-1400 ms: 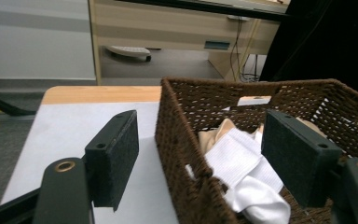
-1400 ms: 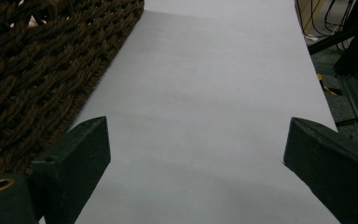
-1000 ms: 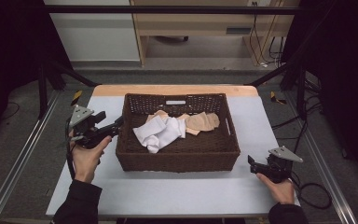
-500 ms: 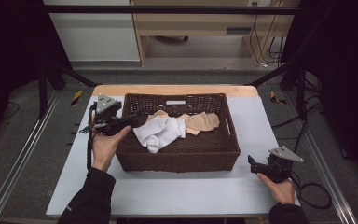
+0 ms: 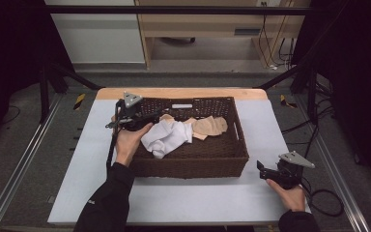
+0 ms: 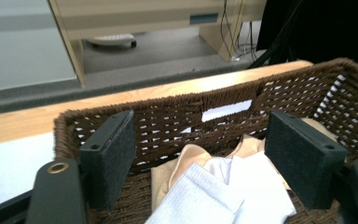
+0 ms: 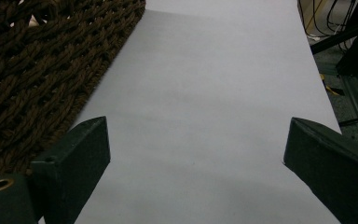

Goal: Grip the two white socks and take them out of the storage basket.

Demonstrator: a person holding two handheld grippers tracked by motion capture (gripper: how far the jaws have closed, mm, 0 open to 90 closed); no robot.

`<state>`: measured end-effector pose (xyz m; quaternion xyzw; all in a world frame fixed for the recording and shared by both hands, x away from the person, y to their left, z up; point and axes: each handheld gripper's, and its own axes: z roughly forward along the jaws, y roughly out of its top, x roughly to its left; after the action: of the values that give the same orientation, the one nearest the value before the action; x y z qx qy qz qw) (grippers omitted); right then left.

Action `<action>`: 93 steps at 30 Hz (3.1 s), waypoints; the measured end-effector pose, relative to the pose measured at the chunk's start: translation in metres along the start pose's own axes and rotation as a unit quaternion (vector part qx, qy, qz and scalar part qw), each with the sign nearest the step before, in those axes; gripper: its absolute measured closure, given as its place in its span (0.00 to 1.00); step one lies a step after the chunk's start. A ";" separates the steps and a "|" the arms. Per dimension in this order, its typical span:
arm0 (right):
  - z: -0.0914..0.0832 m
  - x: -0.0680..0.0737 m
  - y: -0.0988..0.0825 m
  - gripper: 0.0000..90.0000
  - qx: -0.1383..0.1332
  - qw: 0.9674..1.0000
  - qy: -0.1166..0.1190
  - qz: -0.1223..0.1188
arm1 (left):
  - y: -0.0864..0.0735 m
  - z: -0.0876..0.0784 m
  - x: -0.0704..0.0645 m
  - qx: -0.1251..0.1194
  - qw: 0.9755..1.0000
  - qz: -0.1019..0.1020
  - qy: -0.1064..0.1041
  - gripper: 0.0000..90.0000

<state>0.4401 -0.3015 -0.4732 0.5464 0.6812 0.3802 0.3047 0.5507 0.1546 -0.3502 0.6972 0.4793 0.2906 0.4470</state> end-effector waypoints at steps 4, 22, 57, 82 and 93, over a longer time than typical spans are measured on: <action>0.000 0.000 0.000 0.08 0.000 1.000 0.000 0.001 | -0.006 0.016 -0.002 0.027 1.000 0.006 0.002 0.27; 0.001 0.000 0.000 0.08 0.004 1.000 0.004 0.002 | -0.031 0.049 0.001 0.095 0.995 0.015 0.014 0.34; 0.002 0.001 0.000 0.07 0.011 1.000 0.008 0.000 | -0.070 0.076 0.014 0.267 0.963 -0.025 0.001 0.33; 0.001 0.000 0.000 0.08 0.009 1.000 0.005 0.000 | -0.039 0.042 0.011 0.155 0.983 -0.074 -0.056 0.88; 0.001 -0.001 0.000 0.07 0.009 1.000 0.003 0.000 | -0.014 0.004 0.014 0.034 0.994 -0.069 -0.081 0.87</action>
<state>0.4412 -0.3019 -0.4738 0.5476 0.6856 0.3760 0.2978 0.5536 0.1682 -0.3646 0.6985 0.4984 0.1851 0.4791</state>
